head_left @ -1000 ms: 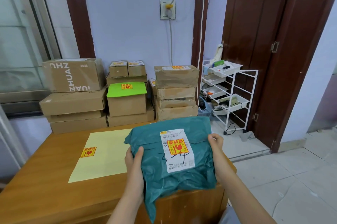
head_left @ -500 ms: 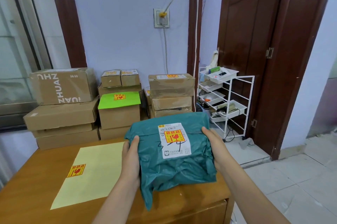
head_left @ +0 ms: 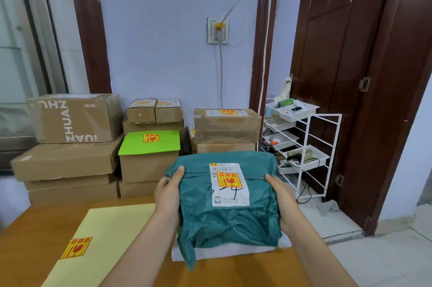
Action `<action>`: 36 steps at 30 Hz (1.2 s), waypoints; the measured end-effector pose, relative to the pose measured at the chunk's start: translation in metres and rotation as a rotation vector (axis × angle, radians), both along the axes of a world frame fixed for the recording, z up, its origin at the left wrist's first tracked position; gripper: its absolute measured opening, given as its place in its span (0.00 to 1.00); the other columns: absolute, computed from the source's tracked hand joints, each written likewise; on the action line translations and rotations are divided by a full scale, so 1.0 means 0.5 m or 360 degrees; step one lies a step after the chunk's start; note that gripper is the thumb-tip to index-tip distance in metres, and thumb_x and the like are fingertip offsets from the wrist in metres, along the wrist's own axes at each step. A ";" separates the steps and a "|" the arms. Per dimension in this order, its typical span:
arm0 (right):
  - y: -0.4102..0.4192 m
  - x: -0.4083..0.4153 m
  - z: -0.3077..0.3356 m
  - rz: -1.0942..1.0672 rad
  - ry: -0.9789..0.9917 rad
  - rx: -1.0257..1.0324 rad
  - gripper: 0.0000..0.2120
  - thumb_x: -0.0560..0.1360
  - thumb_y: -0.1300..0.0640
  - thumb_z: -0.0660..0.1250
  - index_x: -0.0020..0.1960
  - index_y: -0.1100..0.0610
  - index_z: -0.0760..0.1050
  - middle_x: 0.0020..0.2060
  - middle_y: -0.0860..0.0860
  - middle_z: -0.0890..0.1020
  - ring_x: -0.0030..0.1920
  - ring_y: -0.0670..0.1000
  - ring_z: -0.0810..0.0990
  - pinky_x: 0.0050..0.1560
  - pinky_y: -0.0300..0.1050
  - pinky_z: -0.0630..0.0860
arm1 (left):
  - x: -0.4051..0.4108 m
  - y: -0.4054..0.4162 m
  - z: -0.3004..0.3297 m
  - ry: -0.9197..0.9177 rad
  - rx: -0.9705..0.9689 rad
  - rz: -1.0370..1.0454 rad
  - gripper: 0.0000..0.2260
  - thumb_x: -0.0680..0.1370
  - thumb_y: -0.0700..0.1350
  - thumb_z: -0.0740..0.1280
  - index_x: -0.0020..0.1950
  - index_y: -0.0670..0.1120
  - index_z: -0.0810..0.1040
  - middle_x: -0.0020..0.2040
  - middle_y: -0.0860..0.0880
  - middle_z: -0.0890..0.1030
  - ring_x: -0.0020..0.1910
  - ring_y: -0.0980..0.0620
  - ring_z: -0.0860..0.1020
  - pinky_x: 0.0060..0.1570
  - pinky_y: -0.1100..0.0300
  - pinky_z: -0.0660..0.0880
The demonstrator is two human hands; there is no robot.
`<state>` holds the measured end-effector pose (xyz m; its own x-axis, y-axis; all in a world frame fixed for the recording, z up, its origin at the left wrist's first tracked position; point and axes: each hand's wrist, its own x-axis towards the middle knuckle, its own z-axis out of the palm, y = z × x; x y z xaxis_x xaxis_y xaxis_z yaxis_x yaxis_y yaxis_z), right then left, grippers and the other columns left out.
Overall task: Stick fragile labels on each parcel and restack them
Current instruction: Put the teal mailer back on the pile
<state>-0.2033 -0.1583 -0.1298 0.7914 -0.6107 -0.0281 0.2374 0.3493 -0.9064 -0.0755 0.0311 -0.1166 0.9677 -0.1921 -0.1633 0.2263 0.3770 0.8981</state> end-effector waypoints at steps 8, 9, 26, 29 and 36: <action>-0.030 0.051 -0.044 -0.0031 0.0172 0.0024 0.13 0.80 0.56 0.58 0.60 0.59 0.76 0.51 0.60 0.84 0.52 0.62 0.81 0.54 0.55 0.77 | 0.024 -0.039 -0.049 0.0055 0.0185 -0.0145 0.11 0.77 0.51 0.67 0.51 0.45 0.72 0.48 0.41 0.81 0.45 0.42 0.81 0.48 0.47 0.78; -0.032 0.055 -0.052 -0.0032 0.0208 0.0023 0.13 0.80 0.56 0.58 0.60 0.59 0.76 0.51 0.60 0.83 0.53 0.62 0.81 0.56 0.56 0.77 | 0.020 -0.040 -0.059 0.0066 0.0204 -0.0177 0.12 0.77 0.51 0.67 0.54 0.46 0.71 0.49 0.41 0.81 0.45 0.41 0.81 0.47 0.47 0.78; -0.044 0.056 -0.036 -0.0438 0.0699 -0.0985 0.13 0.79 0.58 0.61 0.61 0.59 0.76 0.56 0.55 0.80 0.53 0.55 0.79 0.53 0.50 0.76 | 0.007 0.012 -0.081 -0.0221 0.0421 -0.0352 0.11 0.80 0.50 0.63 0.60 0.49 0.67 0.54 0.48 0.77 0.51 0.50 0.77 0.49 0.56 0.74; -0.009 0.044 -0.018 -0.0745 0.0724 -0.1452 0.14 0.77 0.62 0.62 0.62 0.61 0.74 0.60 0.54 0.73 0.54 0.53 0.75 0.50 0.46 0.71 | 0.019 0.036 -0.080 -0.0334 0.0617 -0.0250 0.12 0.80 0.47 0.63 0.60 0.45 0.69 0.56 0.48 0.75 0.51 0.52 0.74 0.50 0.58 0.70; 0.127 0.102 0.039 -0.0546 0.0512 -0.1989 0.12 0.77 0.63 0.61 0.59 0.59 0.76 0.56 0.49 0.72 0.54 0.50 0.73 0.51 0.44 0.69 | 0.059 0.115 -0.042 -0.0535 0.0796 -0.0078 0.02 0.80 0.43 0.63 0.52 0.46 0.73 0.50 0.49 0.77 0.49 0.51 0.75 0.42 0.61 0.68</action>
